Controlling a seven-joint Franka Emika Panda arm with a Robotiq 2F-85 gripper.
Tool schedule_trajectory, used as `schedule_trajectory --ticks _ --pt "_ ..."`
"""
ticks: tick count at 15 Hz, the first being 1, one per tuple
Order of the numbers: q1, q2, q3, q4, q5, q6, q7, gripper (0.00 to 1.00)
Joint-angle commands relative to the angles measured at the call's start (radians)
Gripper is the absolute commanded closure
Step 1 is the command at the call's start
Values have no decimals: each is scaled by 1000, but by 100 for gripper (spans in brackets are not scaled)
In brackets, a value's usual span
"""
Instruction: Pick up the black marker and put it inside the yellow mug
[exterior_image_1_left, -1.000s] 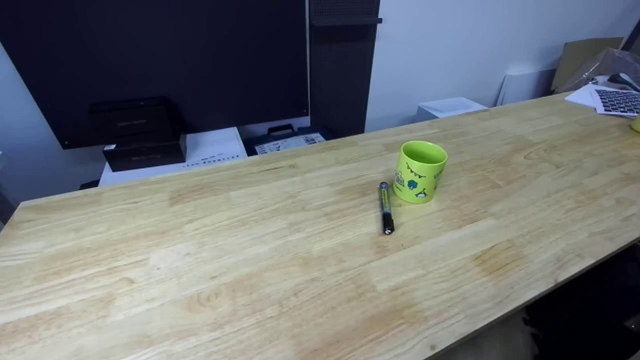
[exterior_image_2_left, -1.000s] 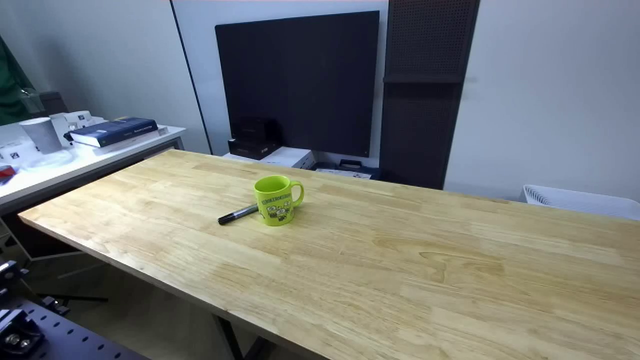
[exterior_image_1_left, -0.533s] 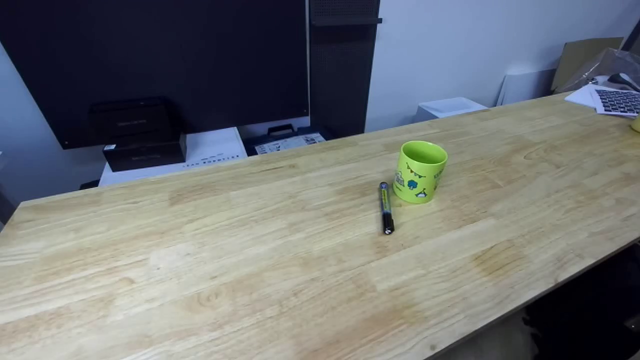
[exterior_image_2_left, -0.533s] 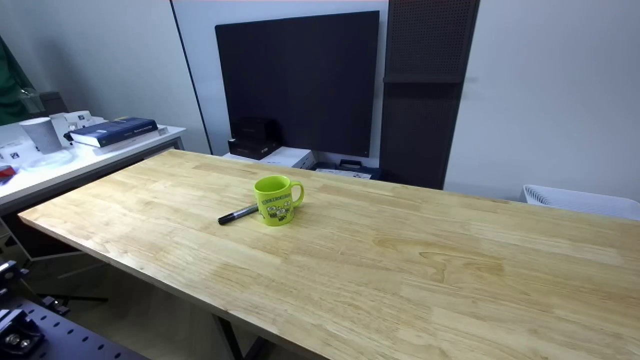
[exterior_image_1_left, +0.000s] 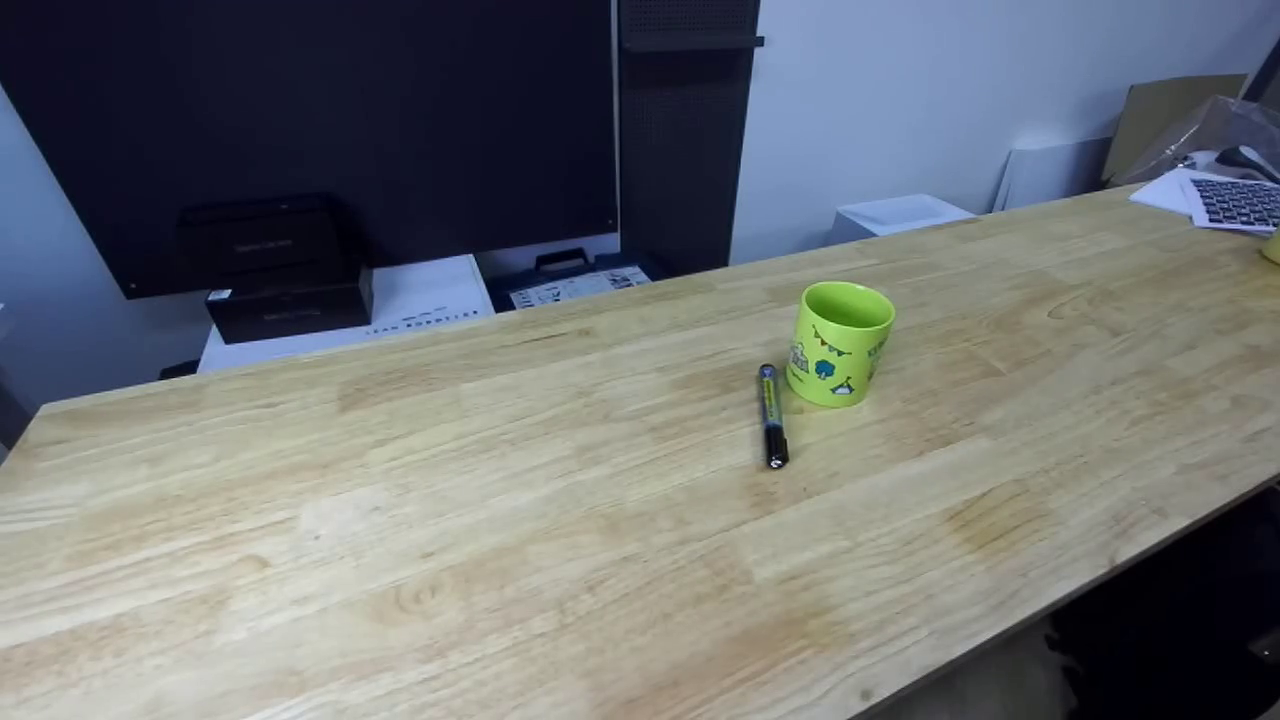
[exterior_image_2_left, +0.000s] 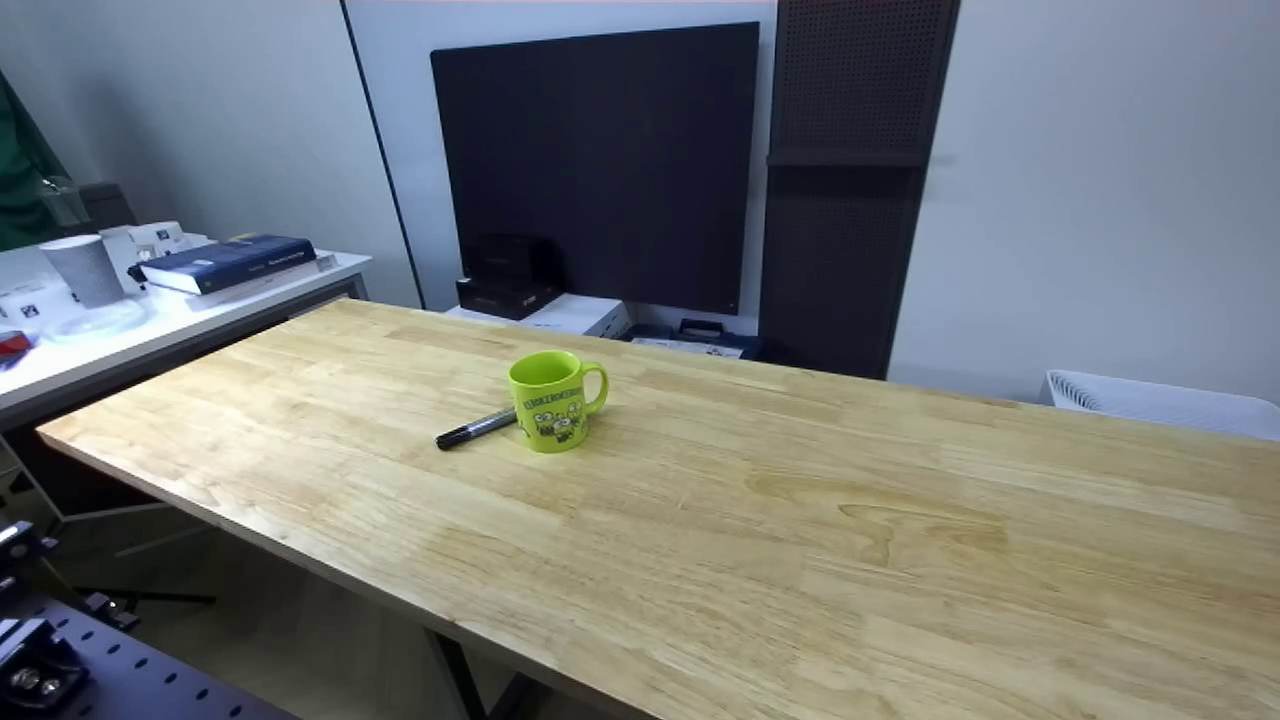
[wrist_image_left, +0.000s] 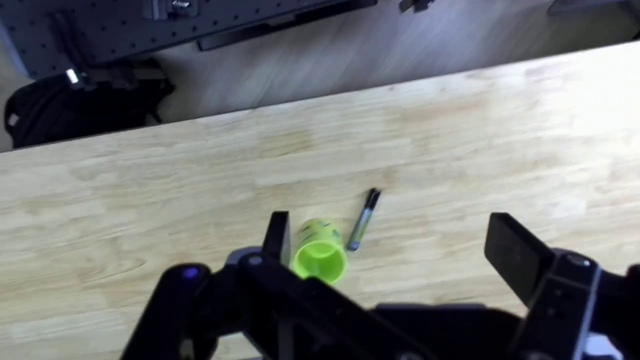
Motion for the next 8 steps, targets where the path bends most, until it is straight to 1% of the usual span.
schedule_trajectory --ticks 1,2,3,5,7,8 --pt "-120 30 -41 -31 -170 146 13 0" --pt "-148 52 -52 -29 -209 181 27 0" --pt "-96 25 -53 -22 -160 123 6 0" --pt "-135 52 -71 -28 -199 169 7 0" --pt "-137 63 -71 -28 -205 176 9 0" --pt "-140 68 -69 -34 -218 200 6 0"
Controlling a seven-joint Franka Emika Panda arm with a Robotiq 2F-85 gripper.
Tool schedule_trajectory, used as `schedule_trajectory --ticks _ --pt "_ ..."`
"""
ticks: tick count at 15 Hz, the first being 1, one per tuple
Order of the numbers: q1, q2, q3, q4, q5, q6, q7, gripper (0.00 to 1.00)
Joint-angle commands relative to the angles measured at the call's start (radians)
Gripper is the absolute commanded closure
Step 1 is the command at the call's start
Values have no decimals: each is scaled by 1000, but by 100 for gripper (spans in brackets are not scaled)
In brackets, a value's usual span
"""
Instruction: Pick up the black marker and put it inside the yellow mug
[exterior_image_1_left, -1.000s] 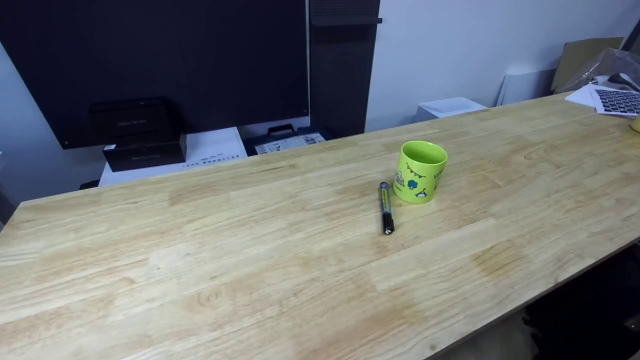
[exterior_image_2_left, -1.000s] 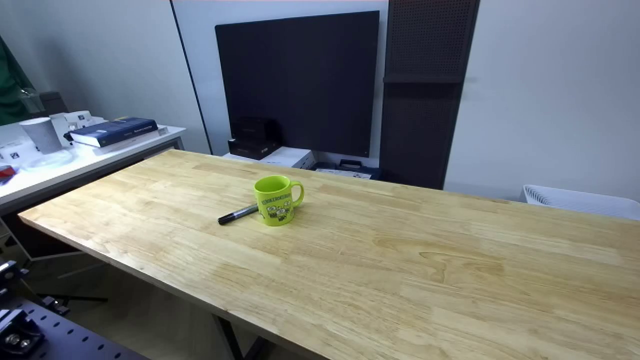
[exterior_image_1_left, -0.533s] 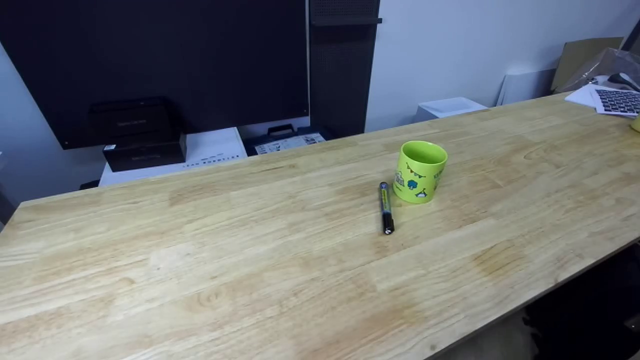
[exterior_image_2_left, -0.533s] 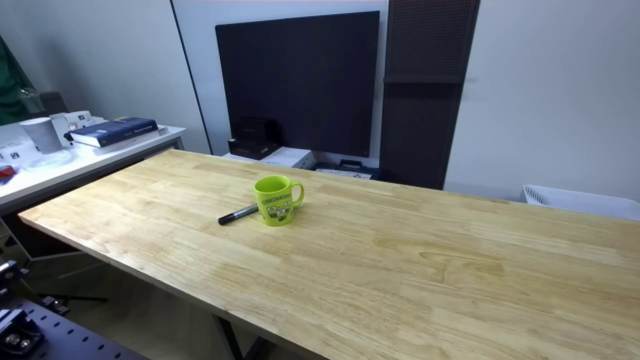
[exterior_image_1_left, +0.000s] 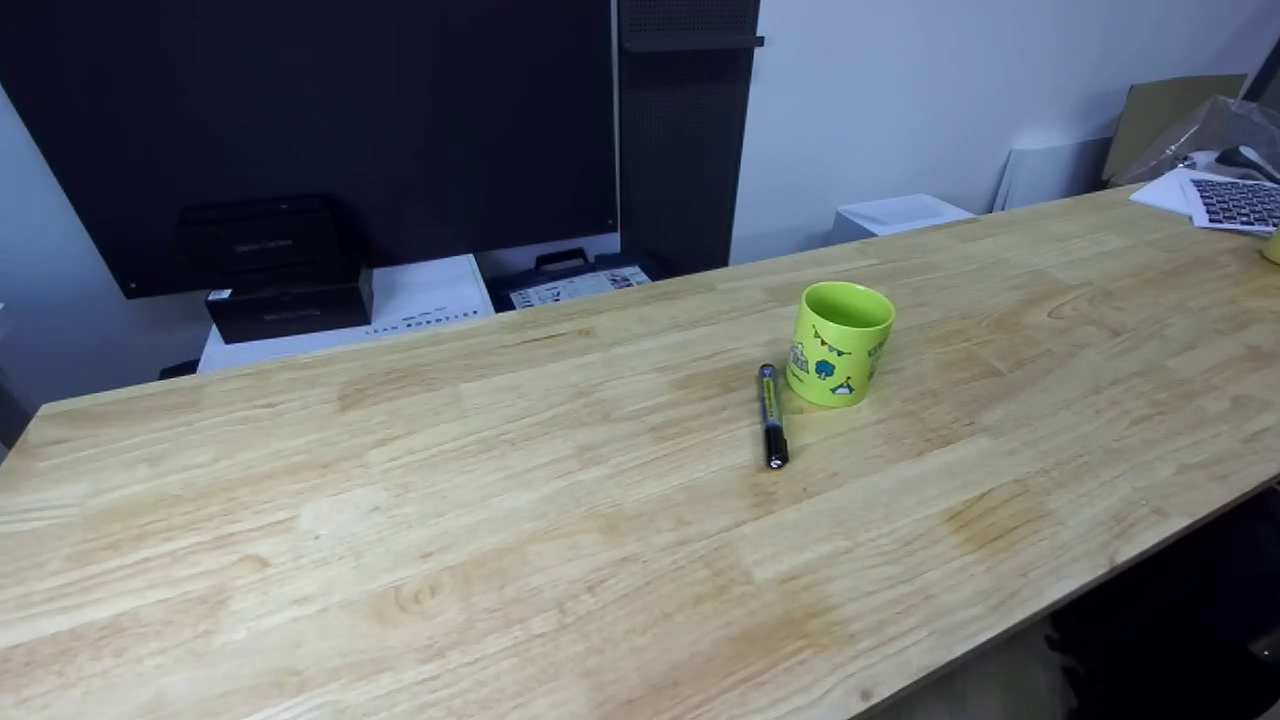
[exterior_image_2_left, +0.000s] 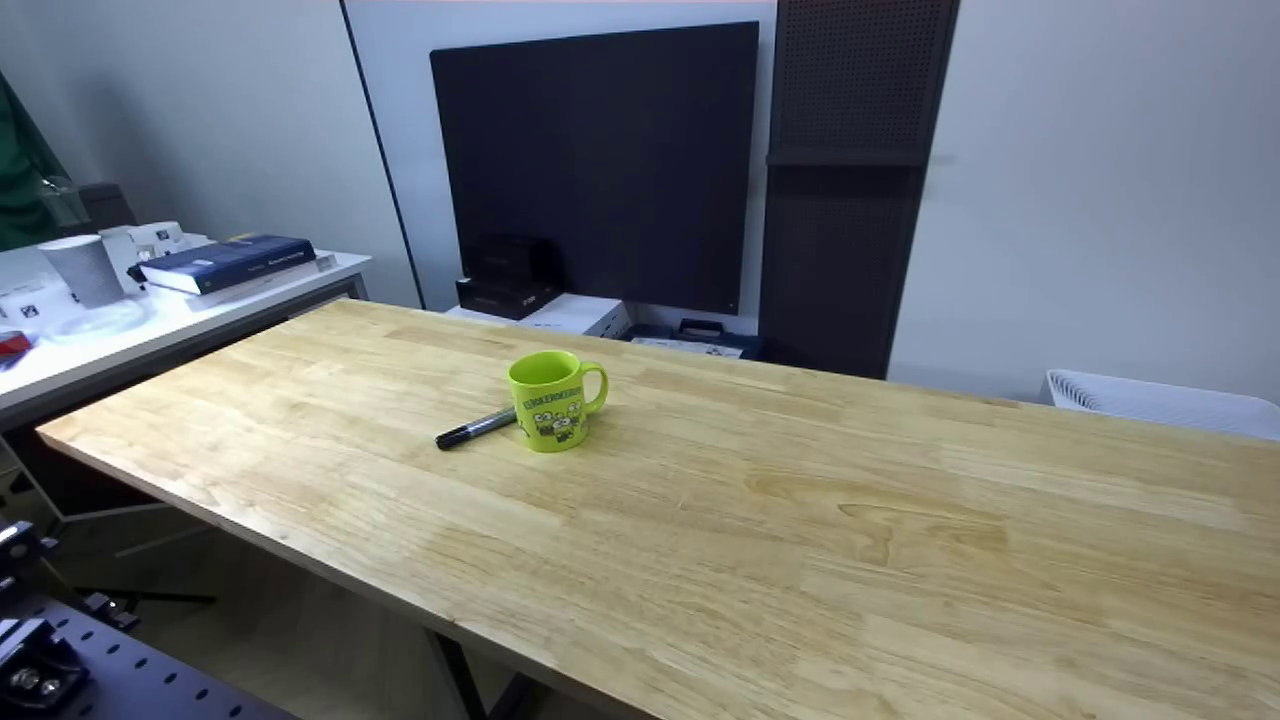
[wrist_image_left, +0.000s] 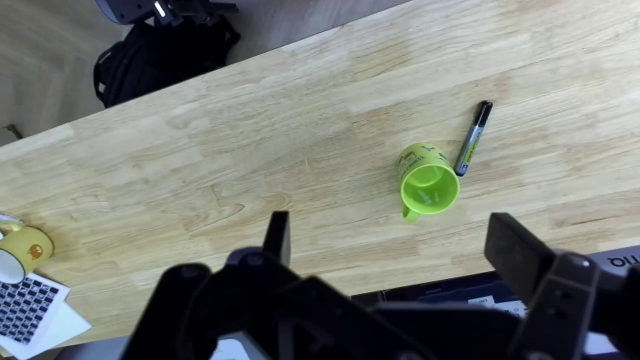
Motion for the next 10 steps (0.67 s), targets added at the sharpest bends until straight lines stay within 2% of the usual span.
schedule_trajectory --ticks 1,4,7,10 --pt "14 22 -21 -2 -24 39 -6 0" --pt "2 147 -49 15 -13 161 -15 0" --pt "-20 330 -45 47 -54 343 20 0" --pt "4 515 -41 99 -37 499 32 0"
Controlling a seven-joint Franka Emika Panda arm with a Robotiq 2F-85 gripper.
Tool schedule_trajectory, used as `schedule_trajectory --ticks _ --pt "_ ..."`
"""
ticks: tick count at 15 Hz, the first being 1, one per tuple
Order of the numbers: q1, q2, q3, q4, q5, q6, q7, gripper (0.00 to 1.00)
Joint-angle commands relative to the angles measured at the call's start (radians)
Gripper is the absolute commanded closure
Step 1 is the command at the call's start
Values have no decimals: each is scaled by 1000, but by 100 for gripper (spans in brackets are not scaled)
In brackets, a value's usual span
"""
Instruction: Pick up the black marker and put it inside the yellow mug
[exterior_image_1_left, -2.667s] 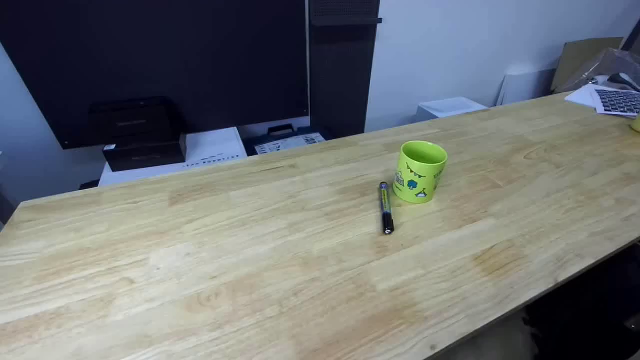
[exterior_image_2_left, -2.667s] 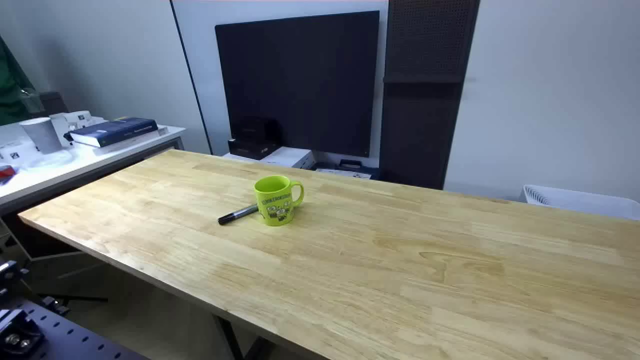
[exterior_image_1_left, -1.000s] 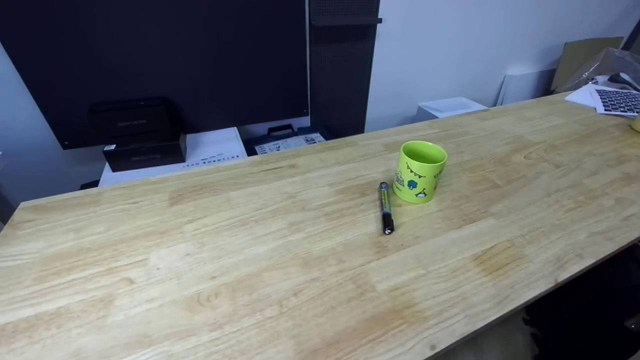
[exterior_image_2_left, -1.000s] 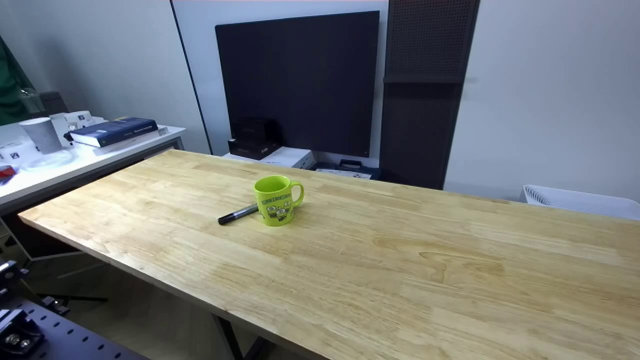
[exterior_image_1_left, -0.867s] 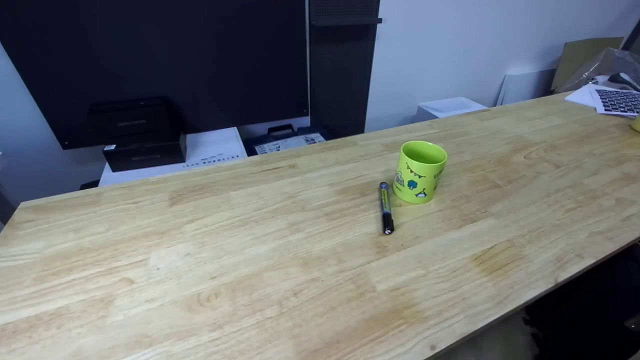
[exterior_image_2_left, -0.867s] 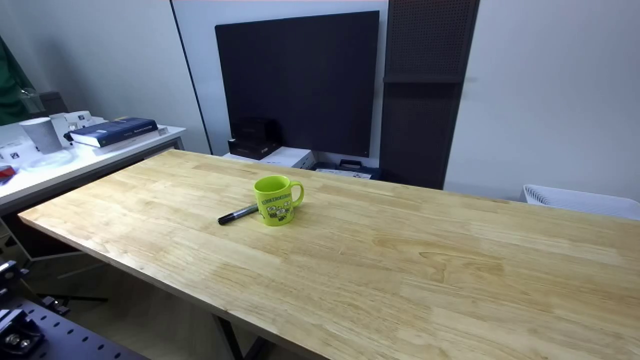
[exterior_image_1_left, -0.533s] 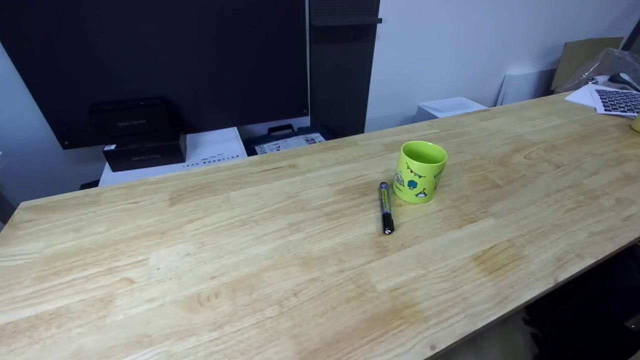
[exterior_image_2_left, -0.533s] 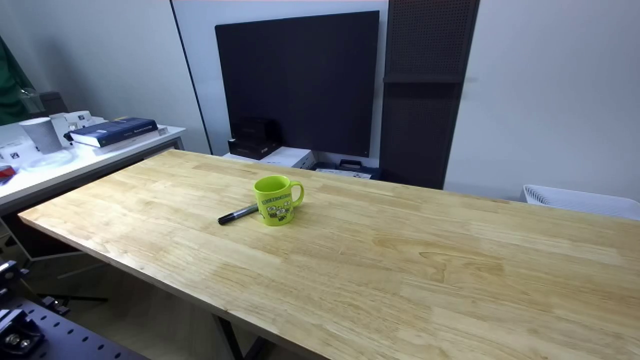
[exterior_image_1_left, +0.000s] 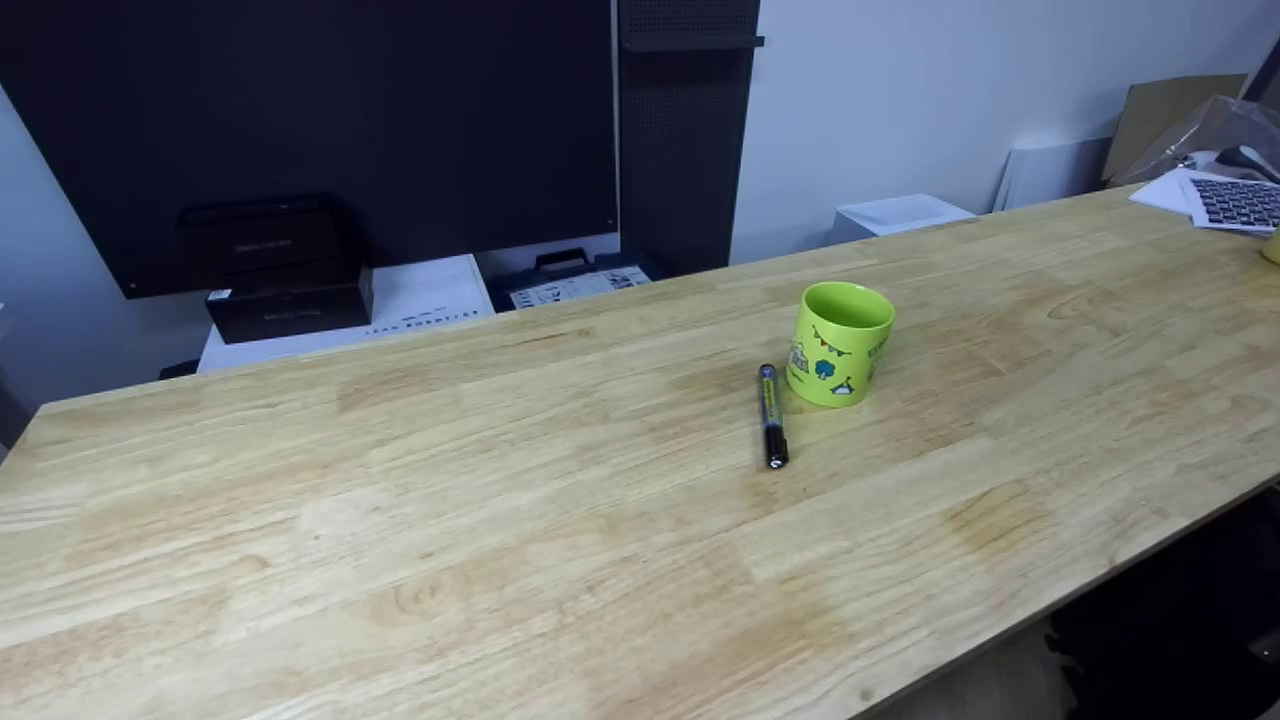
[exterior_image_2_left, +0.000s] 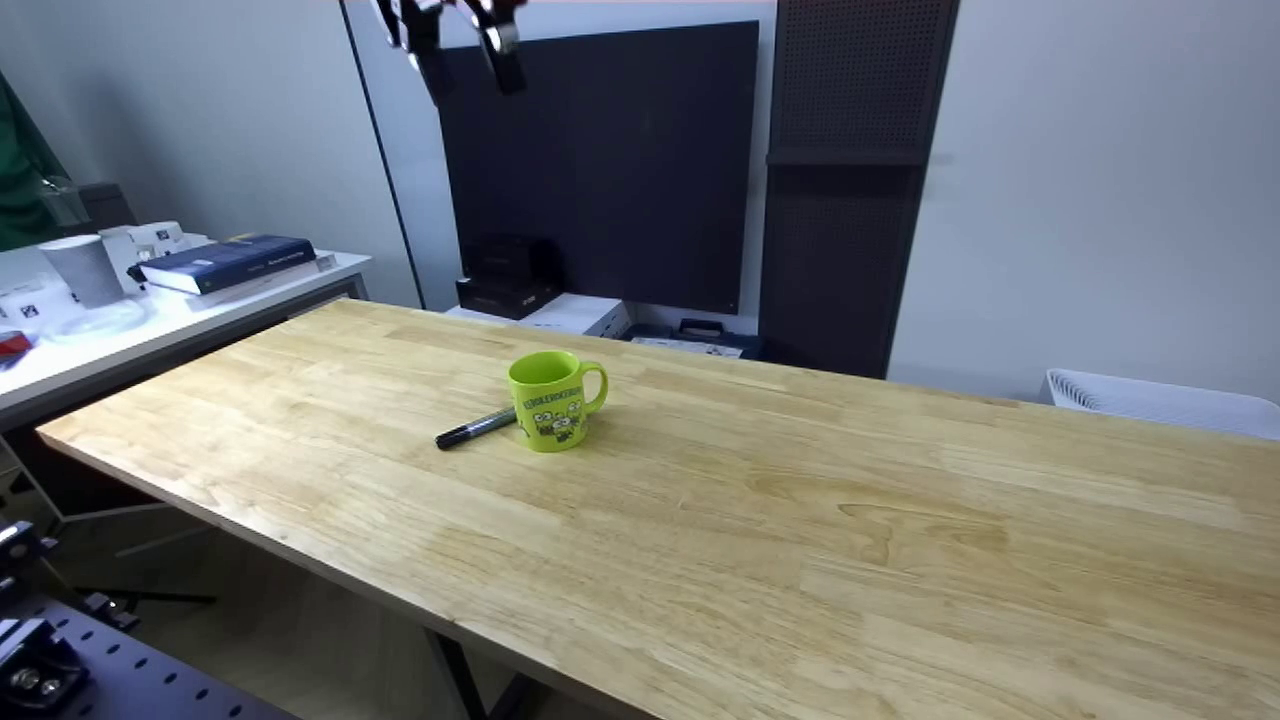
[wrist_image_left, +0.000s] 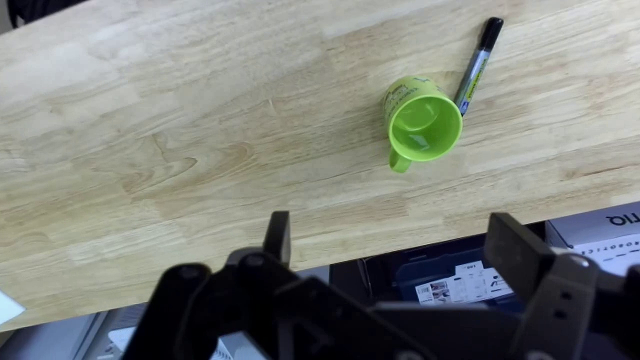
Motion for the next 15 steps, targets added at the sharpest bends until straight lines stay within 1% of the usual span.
schedule_trajectory --ticks 1,2,4,5,7,10,11,12,13,15 --pt "30 236 8 117 -1 94 59 0" --pt "57 277 -6 133 33 130 23 0" --pt "100 338 -17 183 98 92 -25 0" --pt "87 273 -28 106 48 128 0 0" --pt "105 307 -32 122 53 131 -4 0" --pt "103 297 -42 117 50 131 -5 0" --pt "100 309 -37 121 17 140 40 0" --pt "100 336 -30 120 -16 189 103 0" --pt "104 361 -27 127 -20 202 140 0" --pt "117 424 -28 127 -35 278 212 0"
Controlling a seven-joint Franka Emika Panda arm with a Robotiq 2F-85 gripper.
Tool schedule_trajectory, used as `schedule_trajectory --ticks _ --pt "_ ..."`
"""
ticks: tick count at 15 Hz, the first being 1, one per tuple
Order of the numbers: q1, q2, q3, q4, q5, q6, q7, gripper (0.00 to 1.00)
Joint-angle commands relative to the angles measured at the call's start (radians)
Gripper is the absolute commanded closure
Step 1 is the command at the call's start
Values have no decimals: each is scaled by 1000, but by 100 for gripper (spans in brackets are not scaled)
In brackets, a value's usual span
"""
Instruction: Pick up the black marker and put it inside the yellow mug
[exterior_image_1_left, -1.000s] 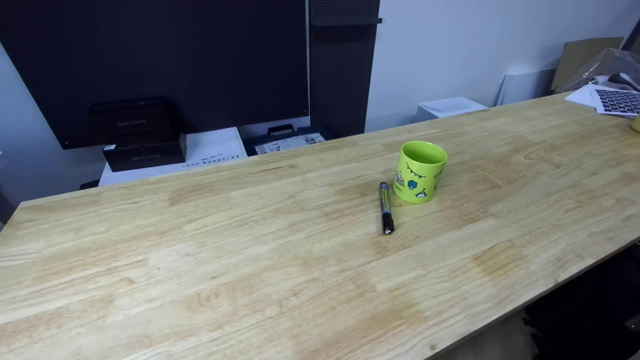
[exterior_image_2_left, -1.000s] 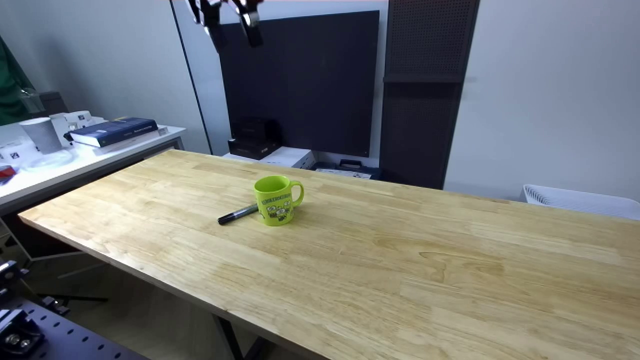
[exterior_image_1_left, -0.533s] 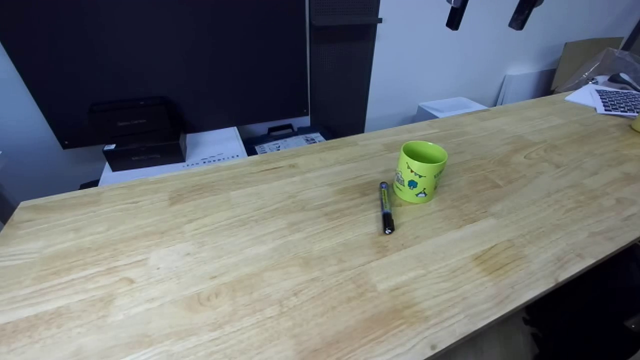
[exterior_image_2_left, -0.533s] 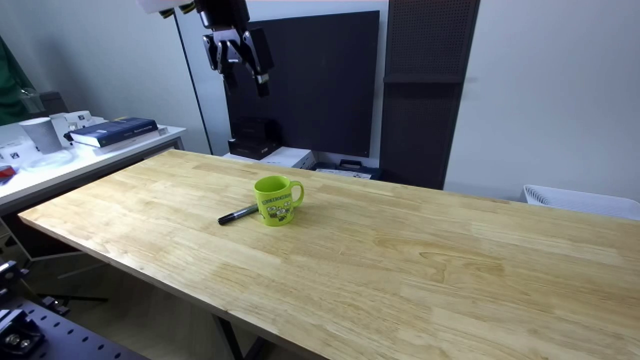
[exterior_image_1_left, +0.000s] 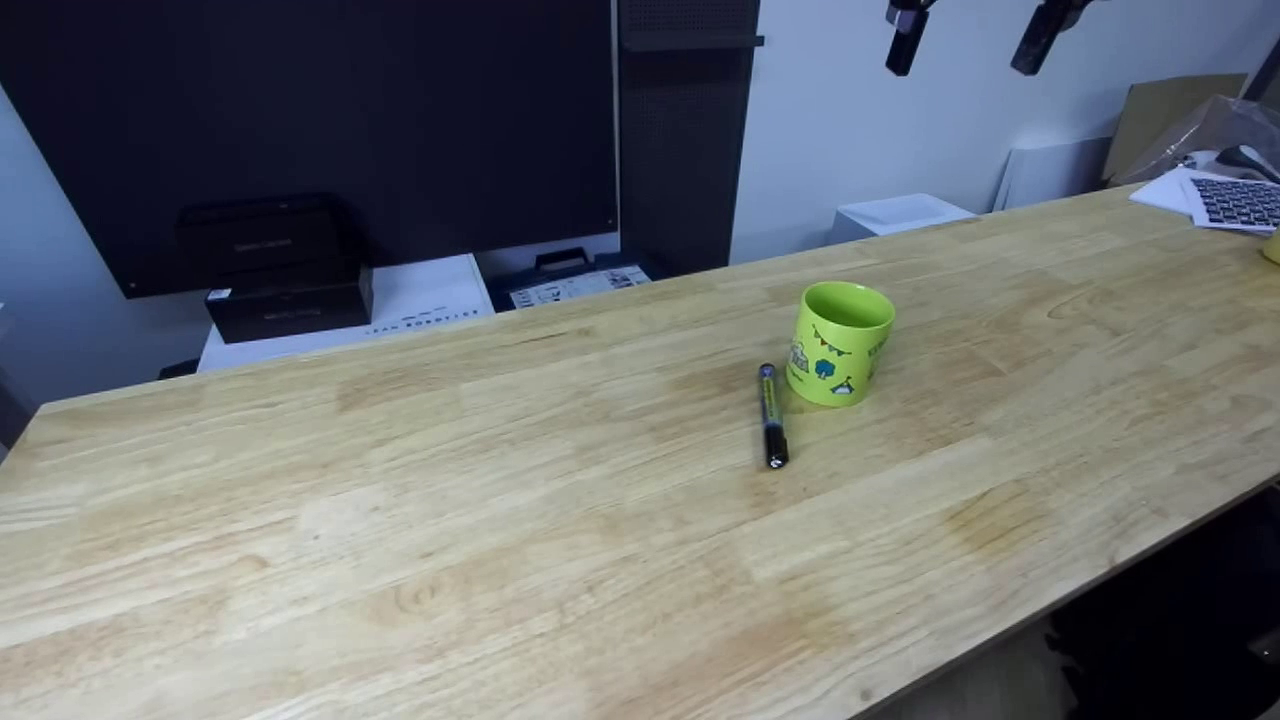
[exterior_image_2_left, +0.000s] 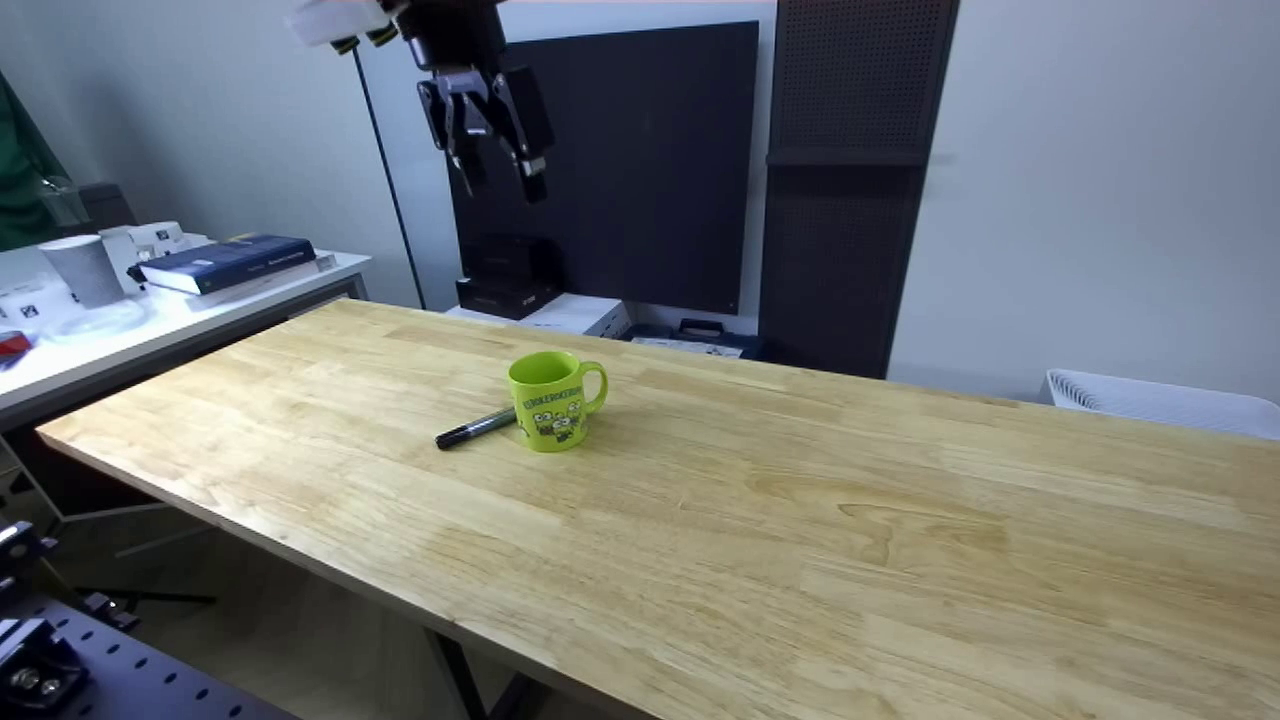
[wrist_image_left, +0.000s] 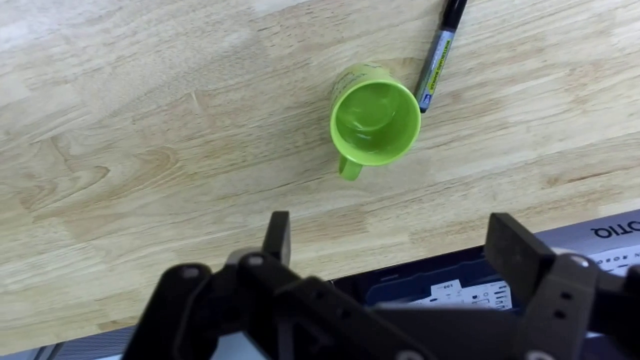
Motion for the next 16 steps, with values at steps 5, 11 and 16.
schedule_trajectory --ticks 5,11,16 --pt "90 270 -42 42 -27 255 212 0" --pt "158 304 -82 16 47 295 131 0" --pt "176 341 -68 33 85 298 99 0"
